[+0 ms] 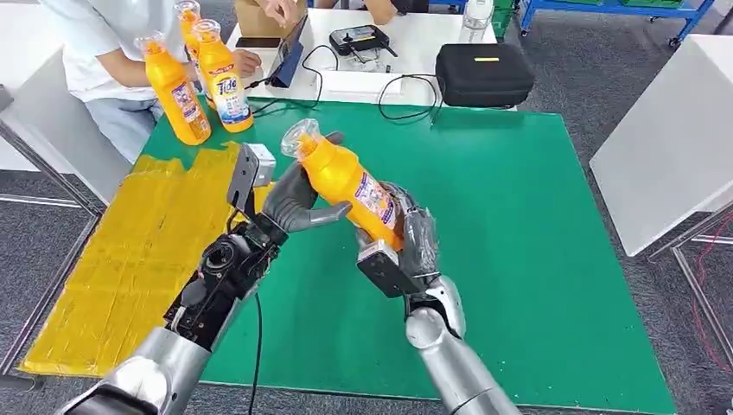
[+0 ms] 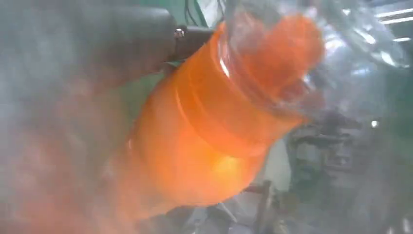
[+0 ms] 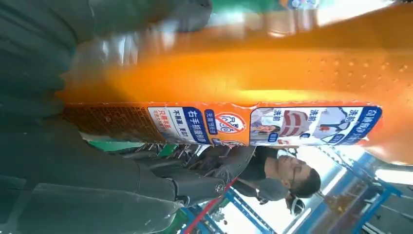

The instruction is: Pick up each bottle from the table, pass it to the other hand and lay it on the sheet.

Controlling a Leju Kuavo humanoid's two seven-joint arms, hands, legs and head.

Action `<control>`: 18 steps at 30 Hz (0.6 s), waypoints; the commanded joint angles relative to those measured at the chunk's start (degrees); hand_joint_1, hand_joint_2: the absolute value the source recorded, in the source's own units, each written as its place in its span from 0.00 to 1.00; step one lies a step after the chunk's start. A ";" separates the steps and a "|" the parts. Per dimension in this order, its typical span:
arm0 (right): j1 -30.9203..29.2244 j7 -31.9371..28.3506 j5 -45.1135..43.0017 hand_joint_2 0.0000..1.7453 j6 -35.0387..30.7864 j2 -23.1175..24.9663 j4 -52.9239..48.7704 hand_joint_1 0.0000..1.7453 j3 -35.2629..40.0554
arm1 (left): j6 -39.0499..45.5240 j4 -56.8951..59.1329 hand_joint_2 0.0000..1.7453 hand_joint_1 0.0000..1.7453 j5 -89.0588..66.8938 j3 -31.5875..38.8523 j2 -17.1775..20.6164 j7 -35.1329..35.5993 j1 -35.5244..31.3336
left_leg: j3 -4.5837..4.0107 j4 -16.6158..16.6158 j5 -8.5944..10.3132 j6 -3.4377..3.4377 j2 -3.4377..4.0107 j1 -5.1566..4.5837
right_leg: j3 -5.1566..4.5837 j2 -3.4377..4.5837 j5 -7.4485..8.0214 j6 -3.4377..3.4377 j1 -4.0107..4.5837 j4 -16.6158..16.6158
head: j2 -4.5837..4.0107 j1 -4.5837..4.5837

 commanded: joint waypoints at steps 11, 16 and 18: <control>-4.76 0.72 1.42 1.00 2.71 1.78 10.57 1.00 7.60 | -0.16 6.35 1.00 0.00 1.85 -2.44 0.15 -0.34 -3.81 | 0.24 -0.03 -0.09 -0.04 0.01 0.01 | 0.22 0.26 -0.07 -0.06 -0.02 -0.01 | 0.00 0.02; -4.87 0.72 1.32 1.00 3.87 2.06 11.39 1.00 8.73 | 0.26 6.59 1.00 0.00 2.14 -2.07 -0.02 -0.44 -3.88 | 0.36 -0.04 -0.14 -0.05 0.00 0.00 | 0.33 0.34 -0.13 -0.08 -0.04 -0.01 | 0.00 0.00; -4.71 0.64 1.33 1.00 4.49 1.93 11.31 1.00 9.62 | 0.59 6.43 1.00 0.00 2.82 -1.34 -0.15 -0.78 -3.64 | 0.47 -0.08 -0.15 -0.06 -0.09 -0.01 | 0.44 0.32 -0.18 -0.09 -0.07 -0.04 | 0.00 0.02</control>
